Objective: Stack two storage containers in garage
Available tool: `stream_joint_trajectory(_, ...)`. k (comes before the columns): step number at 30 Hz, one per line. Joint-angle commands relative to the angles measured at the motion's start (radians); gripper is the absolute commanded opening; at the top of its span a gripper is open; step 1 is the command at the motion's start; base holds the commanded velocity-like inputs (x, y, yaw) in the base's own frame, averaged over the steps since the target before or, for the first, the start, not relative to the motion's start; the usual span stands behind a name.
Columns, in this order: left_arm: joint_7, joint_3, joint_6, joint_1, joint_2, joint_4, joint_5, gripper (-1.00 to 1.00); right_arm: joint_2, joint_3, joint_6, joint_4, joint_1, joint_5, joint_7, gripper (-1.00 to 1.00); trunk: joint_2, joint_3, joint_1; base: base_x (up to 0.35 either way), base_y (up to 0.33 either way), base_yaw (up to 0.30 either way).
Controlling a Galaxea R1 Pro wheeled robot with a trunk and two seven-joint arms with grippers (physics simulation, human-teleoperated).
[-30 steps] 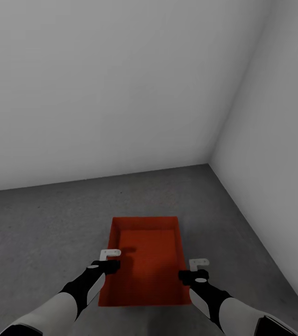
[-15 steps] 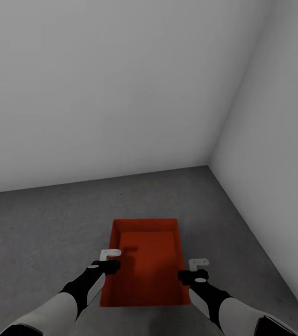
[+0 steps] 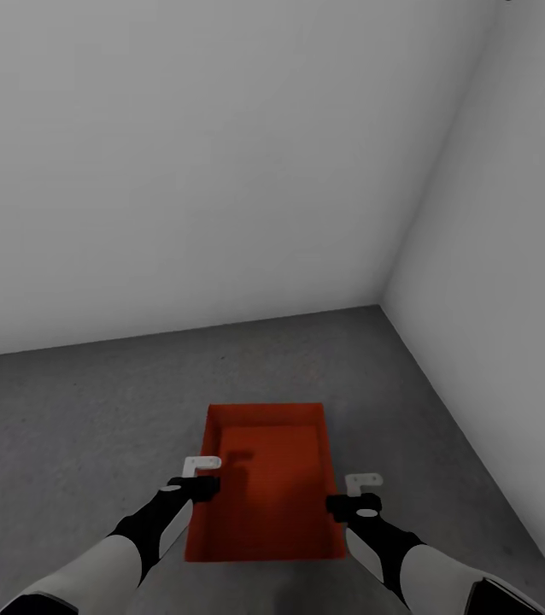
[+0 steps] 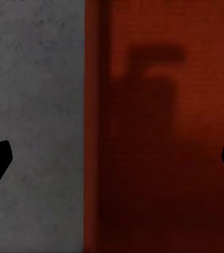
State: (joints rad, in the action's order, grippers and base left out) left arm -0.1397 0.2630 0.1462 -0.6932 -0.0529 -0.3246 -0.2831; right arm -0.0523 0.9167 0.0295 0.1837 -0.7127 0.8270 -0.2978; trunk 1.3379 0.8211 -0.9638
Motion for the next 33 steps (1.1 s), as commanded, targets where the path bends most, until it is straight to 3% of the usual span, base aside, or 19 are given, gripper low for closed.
stream_joint_trajectory(1,-0.008,0.008,0.005,0.0,0.001,-0.002,-0.01,1.0,0.0,0.008,0.003,0.0,-0.001,0.011,-0.004,1.0,-0.007,-0.003,0.004,0.0,0.0,0.0)
stream_joint_trajectory(33,-0.008,0.008,0.006,0.0,-0.001,-0.002,-0.01,1.0,0.0,0.008,0.004,0.0,-0.001,0.011,-0.006,1.0,-0.231,-0.103,0.127,0.0,0.0,0.0)
